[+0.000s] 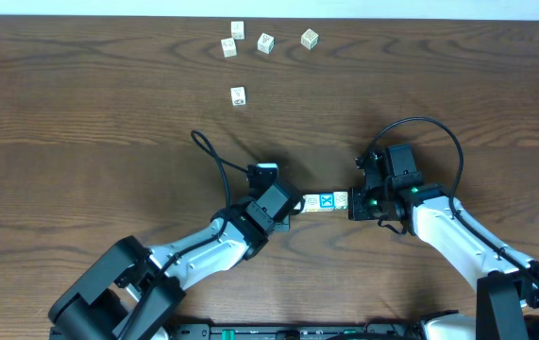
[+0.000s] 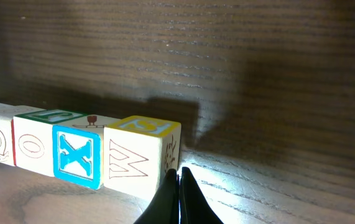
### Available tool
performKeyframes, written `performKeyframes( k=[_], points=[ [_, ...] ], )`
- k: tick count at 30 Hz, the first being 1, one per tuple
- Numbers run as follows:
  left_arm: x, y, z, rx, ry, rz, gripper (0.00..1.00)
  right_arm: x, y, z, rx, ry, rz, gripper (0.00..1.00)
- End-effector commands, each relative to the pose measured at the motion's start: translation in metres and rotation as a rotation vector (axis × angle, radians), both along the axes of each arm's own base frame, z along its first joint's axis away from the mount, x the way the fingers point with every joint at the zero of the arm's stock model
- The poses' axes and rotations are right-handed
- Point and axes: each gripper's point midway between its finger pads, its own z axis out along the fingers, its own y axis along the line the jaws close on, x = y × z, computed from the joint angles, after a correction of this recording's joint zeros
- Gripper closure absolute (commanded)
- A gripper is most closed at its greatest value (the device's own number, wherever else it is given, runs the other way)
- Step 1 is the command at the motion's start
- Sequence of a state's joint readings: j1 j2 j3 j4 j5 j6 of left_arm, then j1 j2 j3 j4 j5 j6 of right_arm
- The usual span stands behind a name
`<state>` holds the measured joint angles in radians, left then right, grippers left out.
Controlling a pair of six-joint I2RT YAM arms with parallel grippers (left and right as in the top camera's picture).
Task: Lift 5 blocks
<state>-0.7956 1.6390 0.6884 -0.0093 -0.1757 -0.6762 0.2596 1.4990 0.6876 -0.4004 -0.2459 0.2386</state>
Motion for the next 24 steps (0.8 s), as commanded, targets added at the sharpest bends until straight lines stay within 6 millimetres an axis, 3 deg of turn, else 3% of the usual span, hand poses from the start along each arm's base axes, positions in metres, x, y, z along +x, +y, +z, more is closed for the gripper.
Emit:
performKeyframes(
  k=[1, 6, 12, 20, 24],
  points=[
    [-0.004, 0.005, -0.009, -0.008, 0.041, -0.003, 0.93, 0.007, 0.003, 0.003, -0.001, -0.02, 0.0, 0.99],
    [-0.005, 0.003, -0.01, -0.016, 0.049, -0.01, 0.93, 0.012, 0.004, 0.005, -0.007, -0.05, 0.022, 0.99],
    [-0.007, 0.002, -0.01, -0.017, 0.055, -0.021, 0.93, 0.016, -0.01, 0.002, -0.09, -0.068, 0.002, 0.99],
    [-0.009, 0.003, -0.011, -0.009, 0.065, -0.037, 0.93, 0.015, -0.01, 0.0, -0.092, -0.064, 0.008, 0.99],
    [-0.01, 0.001, -0.012, -0.013, 0.07, -0.048, 0.93, 0.011, -0.005, -0.01, -0.064, -0.035, 0.022, 0.99]
  ],
)
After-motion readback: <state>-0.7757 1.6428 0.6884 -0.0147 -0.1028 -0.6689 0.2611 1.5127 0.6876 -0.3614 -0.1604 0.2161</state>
